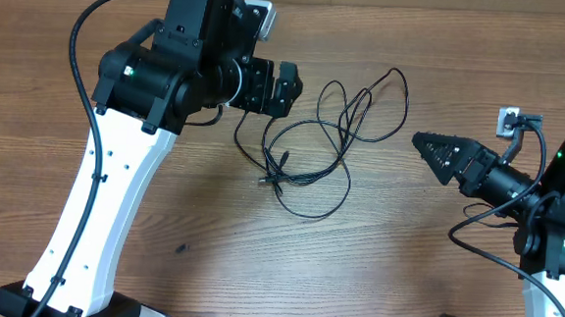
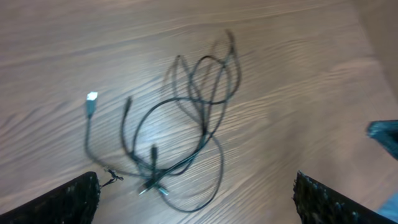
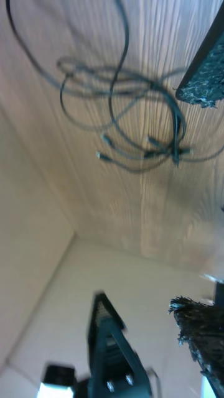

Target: Untangle cables

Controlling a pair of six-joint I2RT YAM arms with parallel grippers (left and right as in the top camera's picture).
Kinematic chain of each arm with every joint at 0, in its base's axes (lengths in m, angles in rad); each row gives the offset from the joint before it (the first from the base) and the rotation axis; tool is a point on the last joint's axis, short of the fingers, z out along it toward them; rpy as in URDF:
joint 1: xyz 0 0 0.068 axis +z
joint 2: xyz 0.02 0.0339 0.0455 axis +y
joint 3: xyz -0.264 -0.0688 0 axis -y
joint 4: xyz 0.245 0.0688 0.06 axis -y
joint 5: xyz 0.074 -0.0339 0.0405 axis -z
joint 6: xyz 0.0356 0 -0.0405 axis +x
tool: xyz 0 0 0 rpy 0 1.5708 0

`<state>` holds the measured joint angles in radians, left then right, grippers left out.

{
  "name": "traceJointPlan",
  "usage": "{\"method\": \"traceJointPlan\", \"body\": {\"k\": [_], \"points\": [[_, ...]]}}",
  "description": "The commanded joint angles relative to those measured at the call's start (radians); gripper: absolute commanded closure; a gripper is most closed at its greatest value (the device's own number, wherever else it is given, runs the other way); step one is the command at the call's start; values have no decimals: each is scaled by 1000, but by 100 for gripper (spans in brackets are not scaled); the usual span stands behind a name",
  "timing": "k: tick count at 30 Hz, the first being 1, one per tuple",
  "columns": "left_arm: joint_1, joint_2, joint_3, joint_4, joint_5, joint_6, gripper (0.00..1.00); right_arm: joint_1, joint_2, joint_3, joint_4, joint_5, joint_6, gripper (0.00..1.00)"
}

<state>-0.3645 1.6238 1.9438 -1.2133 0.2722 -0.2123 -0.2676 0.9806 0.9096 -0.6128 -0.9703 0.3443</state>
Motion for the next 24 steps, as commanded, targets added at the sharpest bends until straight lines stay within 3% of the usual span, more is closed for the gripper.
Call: {"method": "traceJointPlan", "body": {"k": [1, 5, 17, 21, 24], "points": [[5, 3, 13, -37, -188, -66, 0, -1, 26, 13, -5, 92, -11, 0], [5, 3, 13, -89, -307, -110, 1, 29, 87, 13, 2, 127, -12, 0], [4, 7, 13, -89, -306, -109, 1, 258, 322, 13, 151, 410, 0, 1], [4, 7, 13, -89, -306, -109, 0, 325, 425, 13, 239, 429, 1, 14], [5, 7, 13, -89, -306, -109, 0, 356, 501, 13, 292, 512, 33, 17]]}}
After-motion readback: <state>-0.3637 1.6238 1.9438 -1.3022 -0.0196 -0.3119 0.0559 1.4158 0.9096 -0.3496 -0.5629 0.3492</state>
